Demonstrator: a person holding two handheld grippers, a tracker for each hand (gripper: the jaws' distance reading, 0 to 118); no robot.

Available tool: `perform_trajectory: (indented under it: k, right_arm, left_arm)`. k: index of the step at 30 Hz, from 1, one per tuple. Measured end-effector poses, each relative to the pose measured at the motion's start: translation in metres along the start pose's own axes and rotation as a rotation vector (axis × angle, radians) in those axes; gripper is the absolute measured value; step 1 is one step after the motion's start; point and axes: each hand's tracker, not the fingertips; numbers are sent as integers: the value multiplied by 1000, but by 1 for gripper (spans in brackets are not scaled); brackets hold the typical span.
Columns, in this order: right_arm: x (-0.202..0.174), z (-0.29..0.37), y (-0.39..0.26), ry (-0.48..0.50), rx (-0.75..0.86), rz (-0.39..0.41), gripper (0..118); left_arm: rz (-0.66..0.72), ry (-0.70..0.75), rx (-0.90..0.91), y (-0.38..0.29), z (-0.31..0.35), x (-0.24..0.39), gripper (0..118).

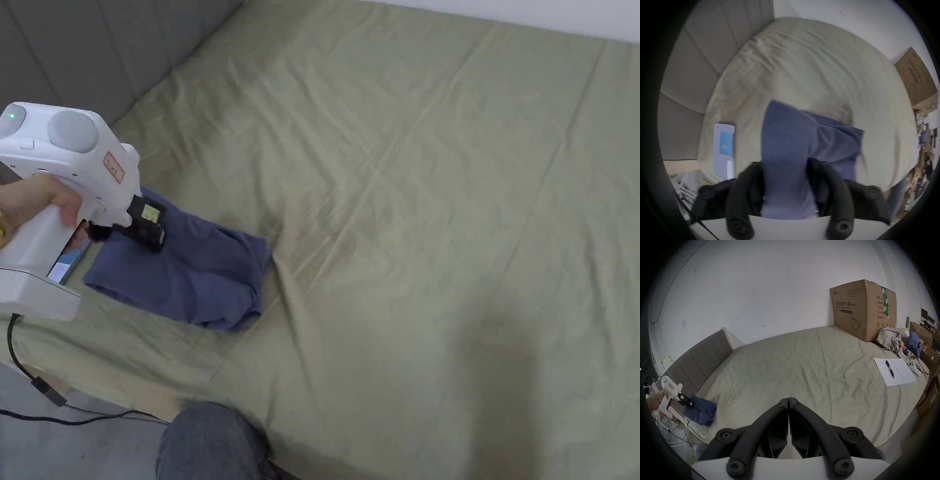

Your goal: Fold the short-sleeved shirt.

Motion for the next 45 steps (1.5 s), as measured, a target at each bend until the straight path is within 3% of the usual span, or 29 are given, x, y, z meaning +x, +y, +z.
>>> perform_trajectory:
  k: [2,6,11,14,17,23,27,33,45]
  right_arm:
    - [0,0,2,-4,5,-2,0]
    - [4,8,13,-5,26,15,0]
    - [13,30,42,-6,101,80,0]
    - [18,48,66,-22,184,145,0]
    - [22,66,89,-27,267,183,0]
    - [22,91,117,-73,397,262,0]
    - [22,98,116,-82,439,283,0]
    - [24,98,90,-73,415,243,0]
    - [26,85,34,-70,320,201,0]
  left_arm:
    - [-44,99,42,-2,6,0,98]
    - [16,107,243,-5,52,7,94]
    - [98,32,684,-22,148,58,41]
    - [98,-7,873,-33,199,106,17]
    - [45,-25,1034,-51,240,158,7]
    - [-36,-93,1255,-87,282,241,0]
    - [-76,-110,1290,-106,270,277,0]
    - [-140,-173,1247,-137,232,304,0]
    - [-144,-212,1099,-179,162,306,0]
